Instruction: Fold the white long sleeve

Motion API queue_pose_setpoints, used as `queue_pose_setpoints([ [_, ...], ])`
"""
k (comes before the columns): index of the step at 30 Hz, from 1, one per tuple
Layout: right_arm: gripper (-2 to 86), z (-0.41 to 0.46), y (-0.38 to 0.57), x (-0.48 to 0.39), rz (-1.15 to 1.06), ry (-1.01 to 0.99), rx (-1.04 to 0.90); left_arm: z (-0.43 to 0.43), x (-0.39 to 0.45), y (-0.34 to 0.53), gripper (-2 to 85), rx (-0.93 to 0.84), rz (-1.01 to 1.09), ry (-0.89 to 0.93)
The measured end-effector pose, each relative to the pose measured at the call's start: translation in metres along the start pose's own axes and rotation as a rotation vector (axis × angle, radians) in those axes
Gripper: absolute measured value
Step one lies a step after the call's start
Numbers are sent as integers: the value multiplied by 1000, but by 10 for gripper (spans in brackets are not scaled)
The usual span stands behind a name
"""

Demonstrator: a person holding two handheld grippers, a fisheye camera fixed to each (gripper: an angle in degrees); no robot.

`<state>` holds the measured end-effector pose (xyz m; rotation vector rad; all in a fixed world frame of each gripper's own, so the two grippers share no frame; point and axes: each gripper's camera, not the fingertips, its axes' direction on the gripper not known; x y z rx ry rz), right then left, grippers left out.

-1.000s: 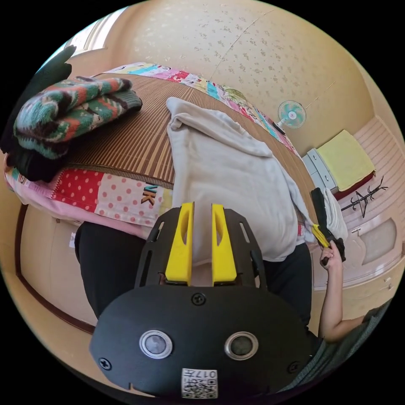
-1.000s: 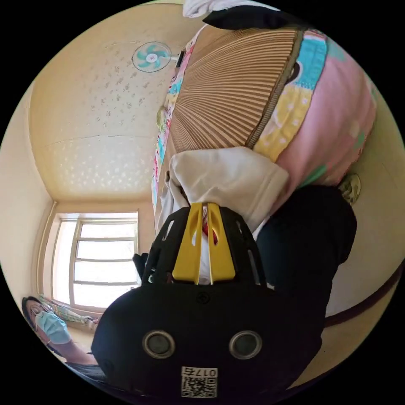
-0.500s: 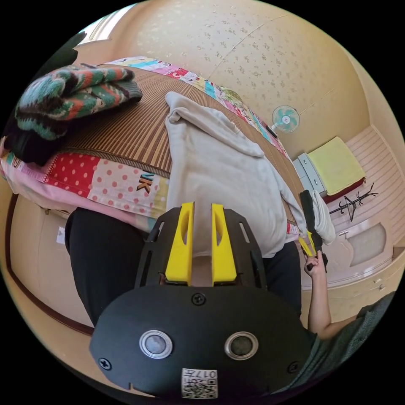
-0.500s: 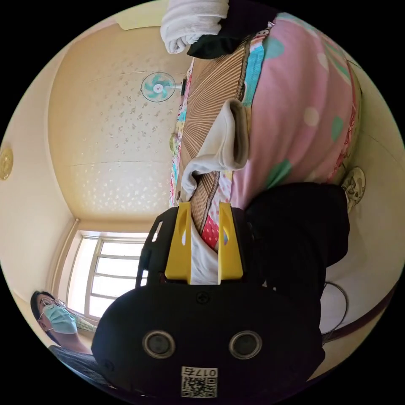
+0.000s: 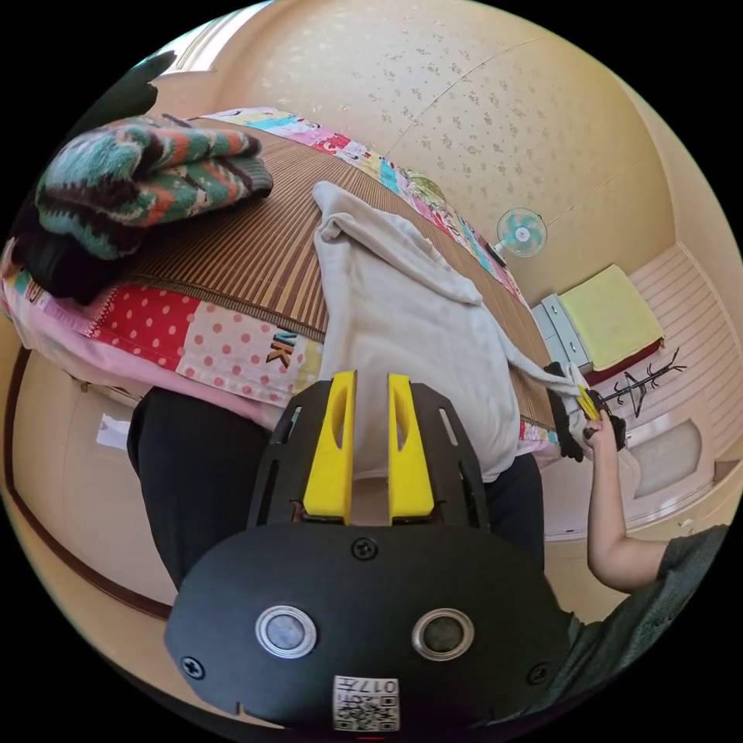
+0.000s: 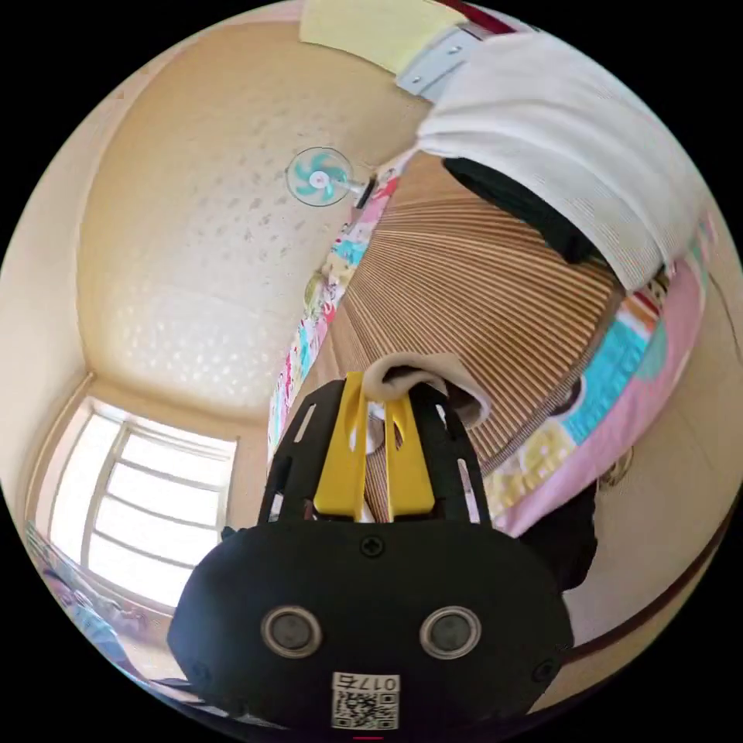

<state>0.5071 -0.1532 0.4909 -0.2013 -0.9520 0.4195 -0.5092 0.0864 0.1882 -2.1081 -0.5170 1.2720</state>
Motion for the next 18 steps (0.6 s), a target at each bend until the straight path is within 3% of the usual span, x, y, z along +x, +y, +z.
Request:
queue_pose_setpoints([
  [4,33,70,-9,-161,-356,-192,-41,8,0,1,69,-19,-16,16],
  [7,43,149,41,-271,-558,-387,-146,12,6,4,70,-20,-24,27],
  [9,55,231,111,-324,-642,-514,-341,14,10,5,71,-23,-26,26],
  [13,74,361,244,-317,-600,-480,-695,20,19,6,78,-43,-25,31],
  [15,85,415,317,-266,-514,-386,-861,22,21,5,80,-53,-21,29],
  [18,95,409,355,-206,-446,-381,-849,19,22,1,86,-52,-17,12],
])
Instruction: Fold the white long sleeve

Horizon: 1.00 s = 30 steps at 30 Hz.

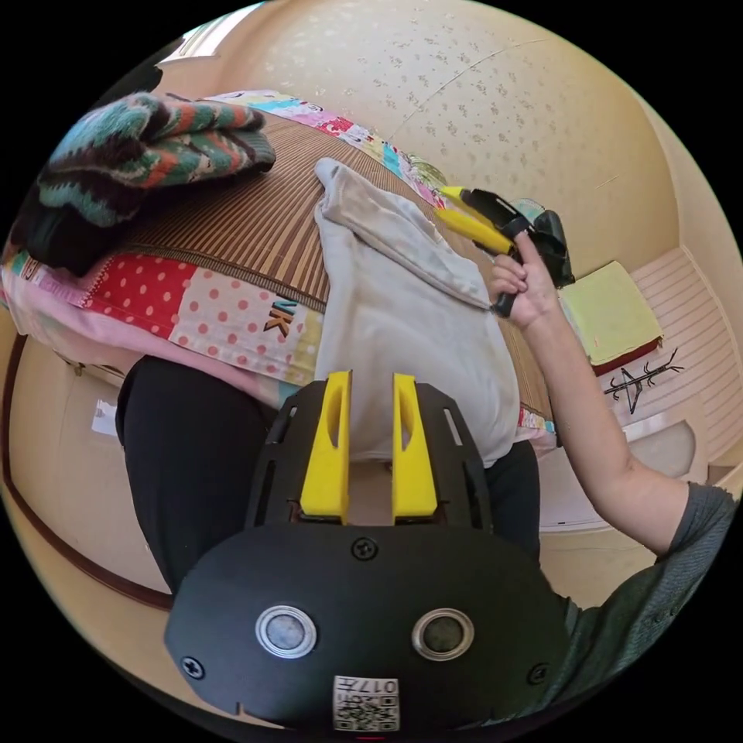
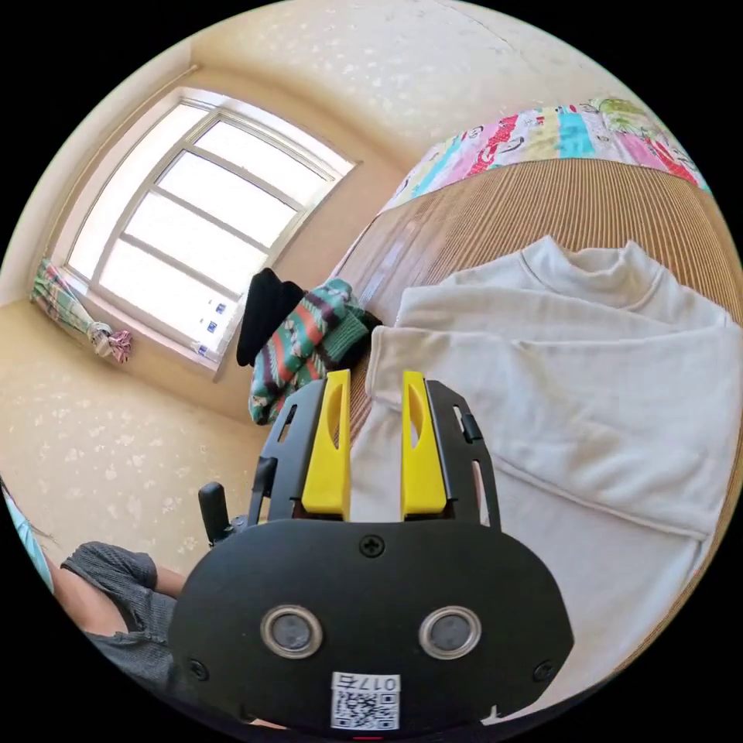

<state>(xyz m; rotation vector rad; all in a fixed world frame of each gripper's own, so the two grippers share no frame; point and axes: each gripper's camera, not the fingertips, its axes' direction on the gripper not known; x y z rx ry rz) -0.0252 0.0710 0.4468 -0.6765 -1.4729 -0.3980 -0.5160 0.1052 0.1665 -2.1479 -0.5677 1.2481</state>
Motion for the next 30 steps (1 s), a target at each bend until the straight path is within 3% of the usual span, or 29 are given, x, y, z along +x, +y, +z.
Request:
queue_pose_setpoints([
  [4,98,-38,68,10,14,195,120,-2,6,-23,89,22,27,-43],
  [9,84,-66,140,20,115,701,117,35,50,-98,93,-13,145,-173],
  [11,65,-54,152,27,115,781,78,82,65,-142,75,-92,166,-288],
  [15,18,-5,145,42,57,913,-6,135,90,-209,46,-217,208,-316],
  [19,8,23,96,58,123,986,-42,186,115,-290,37,-229,276,-369],
  [24,5,33,42,101,229,930,76,217,127,-350,37,-135,304,-441],
  [27,5,36,39,109,232,914,103,190,103,-349,44,-89,162,-298],
  [30,5,39,42,107,216,924,119,122,70,-287,69,60,97,-151],
])
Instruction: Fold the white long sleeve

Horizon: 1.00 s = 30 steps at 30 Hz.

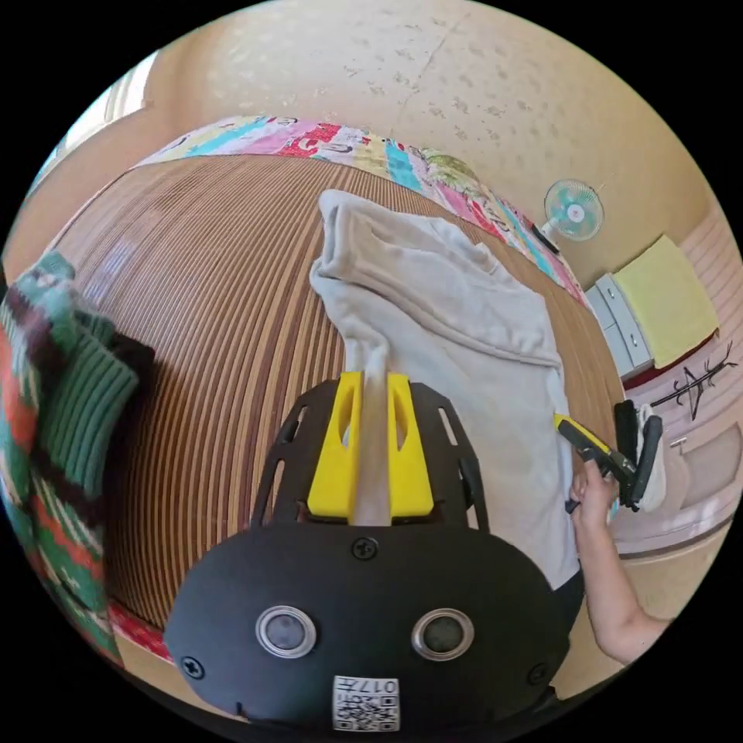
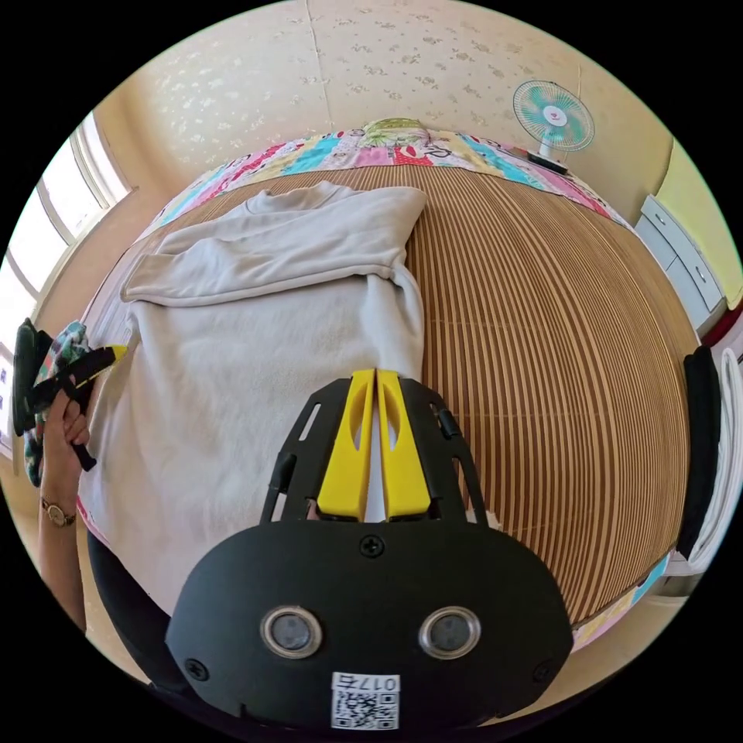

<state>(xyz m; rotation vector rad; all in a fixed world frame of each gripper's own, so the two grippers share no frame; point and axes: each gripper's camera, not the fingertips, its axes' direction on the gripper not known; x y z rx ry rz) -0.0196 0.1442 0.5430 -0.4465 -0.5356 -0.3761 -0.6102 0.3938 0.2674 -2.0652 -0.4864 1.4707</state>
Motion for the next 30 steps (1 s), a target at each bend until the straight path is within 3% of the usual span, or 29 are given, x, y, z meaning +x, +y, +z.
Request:
queue_pose_setpoints([
  [2,4,1,0,-1,-2,7,1,-57,-22,66,102,79,-6,-29],
  [7,5,-1,1,7,4,-5,8,-113,-64,162,151,27,-121,-61],
  [13,9,-21,-3,30,16,-76,-14,-134,-89,186,65,6,-173,-43],
  [15,14,-67,21,53,57,-180,60,-145,-96,184,54,-29,-184,7],
  [19,36,-145,114,97,149,-259,206,-201,-118,210,46,55,-172,296],
  [25,97,-155,230,158,288,-417,-2,-232,-143,256,46,38,-203,401],
  [30,56,-154,242,179,332,-599,-12,-238,-167,264,45,54,-279,495],
])
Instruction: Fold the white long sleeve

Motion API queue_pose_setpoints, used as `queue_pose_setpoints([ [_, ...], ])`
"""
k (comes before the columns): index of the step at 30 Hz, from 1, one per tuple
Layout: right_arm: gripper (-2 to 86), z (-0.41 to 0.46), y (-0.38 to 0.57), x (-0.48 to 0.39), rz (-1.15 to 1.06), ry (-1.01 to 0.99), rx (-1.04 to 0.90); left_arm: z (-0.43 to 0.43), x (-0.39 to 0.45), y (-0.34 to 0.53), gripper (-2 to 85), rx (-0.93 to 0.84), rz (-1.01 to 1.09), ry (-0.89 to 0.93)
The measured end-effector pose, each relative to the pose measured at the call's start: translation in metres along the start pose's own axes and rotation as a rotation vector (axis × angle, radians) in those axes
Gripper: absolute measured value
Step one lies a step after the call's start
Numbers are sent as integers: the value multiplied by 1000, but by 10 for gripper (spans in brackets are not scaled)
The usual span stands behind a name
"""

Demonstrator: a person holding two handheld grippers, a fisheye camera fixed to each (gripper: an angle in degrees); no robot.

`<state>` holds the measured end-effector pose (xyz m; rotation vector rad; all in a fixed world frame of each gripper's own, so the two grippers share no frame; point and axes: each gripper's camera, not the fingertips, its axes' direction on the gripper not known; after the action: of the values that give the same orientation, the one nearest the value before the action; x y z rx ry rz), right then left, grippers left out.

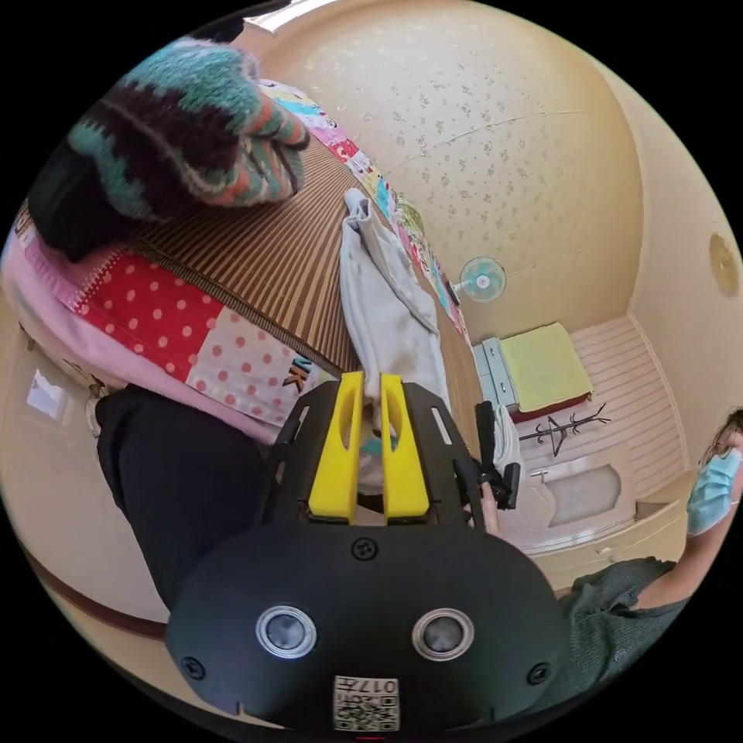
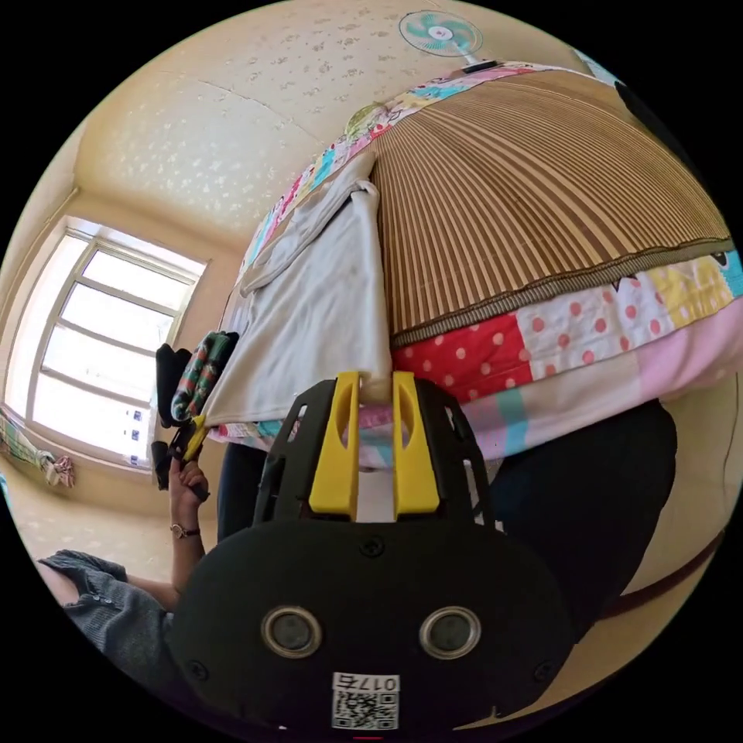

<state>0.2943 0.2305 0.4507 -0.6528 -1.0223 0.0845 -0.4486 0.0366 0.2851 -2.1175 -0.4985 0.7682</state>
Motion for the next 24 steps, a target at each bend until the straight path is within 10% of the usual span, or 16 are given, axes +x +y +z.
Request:
queue_pose_setpoints([
  [6,33,-128,7,-22,-149,-515,328,-52,12,6,43,70,-24,469],
  [10,30,-203,18,-54,-274,-510,503,-91,51,20,43,181,52,698],
  [24,33,-90,-194,-92,-59,-94,436,52,72,-84,43,397,12,9],
])
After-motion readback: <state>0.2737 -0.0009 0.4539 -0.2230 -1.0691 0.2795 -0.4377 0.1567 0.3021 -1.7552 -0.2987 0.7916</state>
